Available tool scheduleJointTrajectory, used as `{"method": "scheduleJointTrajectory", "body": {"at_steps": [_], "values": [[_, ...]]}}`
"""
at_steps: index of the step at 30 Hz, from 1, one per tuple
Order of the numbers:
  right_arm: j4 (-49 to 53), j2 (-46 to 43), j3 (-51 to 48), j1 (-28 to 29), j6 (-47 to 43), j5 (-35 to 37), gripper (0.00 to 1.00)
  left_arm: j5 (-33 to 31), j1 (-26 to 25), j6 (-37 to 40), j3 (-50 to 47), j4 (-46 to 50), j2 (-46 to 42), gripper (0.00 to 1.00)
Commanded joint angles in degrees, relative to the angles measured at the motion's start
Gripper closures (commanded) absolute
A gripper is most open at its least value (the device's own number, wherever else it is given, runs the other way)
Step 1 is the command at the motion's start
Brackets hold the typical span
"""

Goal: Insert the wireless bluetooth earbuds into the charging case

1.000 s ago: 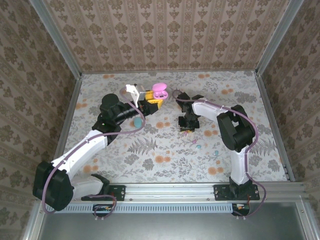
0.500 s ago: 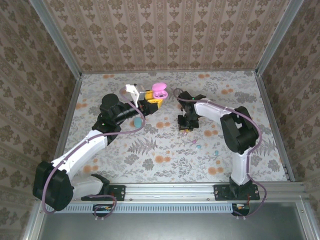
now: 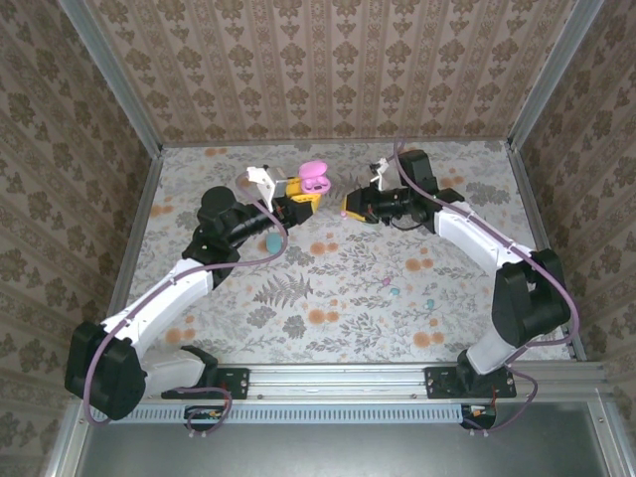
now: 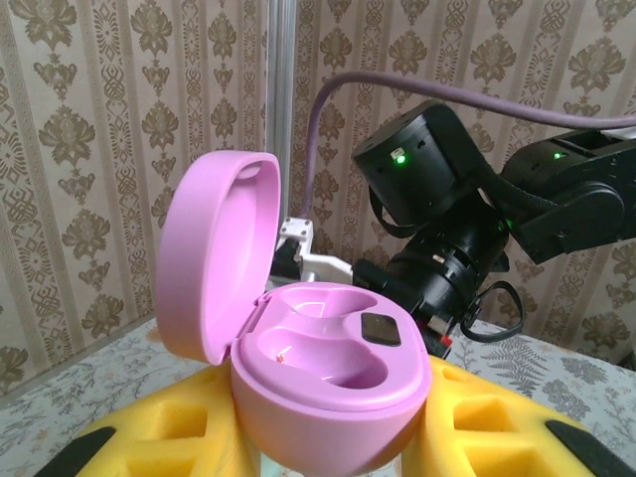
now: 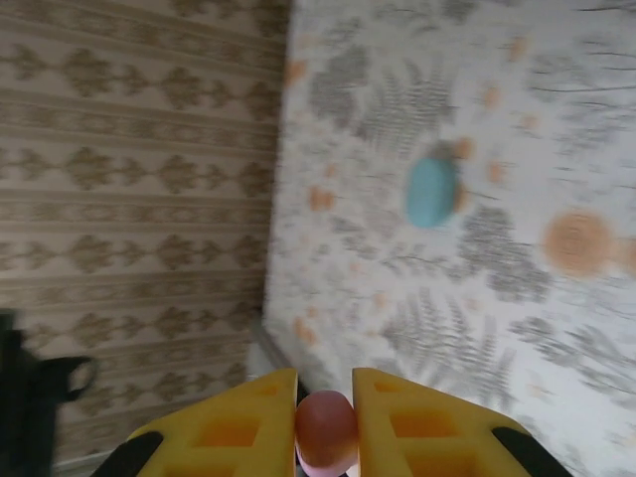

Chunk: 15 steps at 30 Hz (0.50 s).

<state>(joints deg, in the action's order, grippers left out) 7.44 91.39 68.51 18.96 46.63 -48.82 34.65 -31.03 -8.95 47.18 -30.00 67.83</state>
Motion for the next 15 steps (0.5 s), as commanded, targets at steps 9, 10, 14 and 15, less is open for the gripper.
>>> {"method": "scheduleJointTrajectory", "body": {"at_steps": [9, 10, 14, 15], "values": [[-23.87, -3.22, -3.99, -1.4, 16.76, -13.35, 0.77, -2.22, 0.61, 0.6, -1.83, -1.82, -2.27, 0.72], [-24.27, -3.18, -3.92, -1.43, 17.44, -13.52, 0.77, -2.24, 0.59, 0.6, -1.9, -1.86, -2.2, 0.72], [-23.25, -3.24, -3.31, -1.38, 18.6, -13.52, 0.77, -2.31, 0.62, 0.56, -1.94, -1.77, -2.18, 0.72], [-22.94, -3.31, -3.21, -1.38, 18.83, -13.27, 0.77, -2.4, 0.62, 0.59, -1.91, -1.73, -2.18, 0.72]]}}
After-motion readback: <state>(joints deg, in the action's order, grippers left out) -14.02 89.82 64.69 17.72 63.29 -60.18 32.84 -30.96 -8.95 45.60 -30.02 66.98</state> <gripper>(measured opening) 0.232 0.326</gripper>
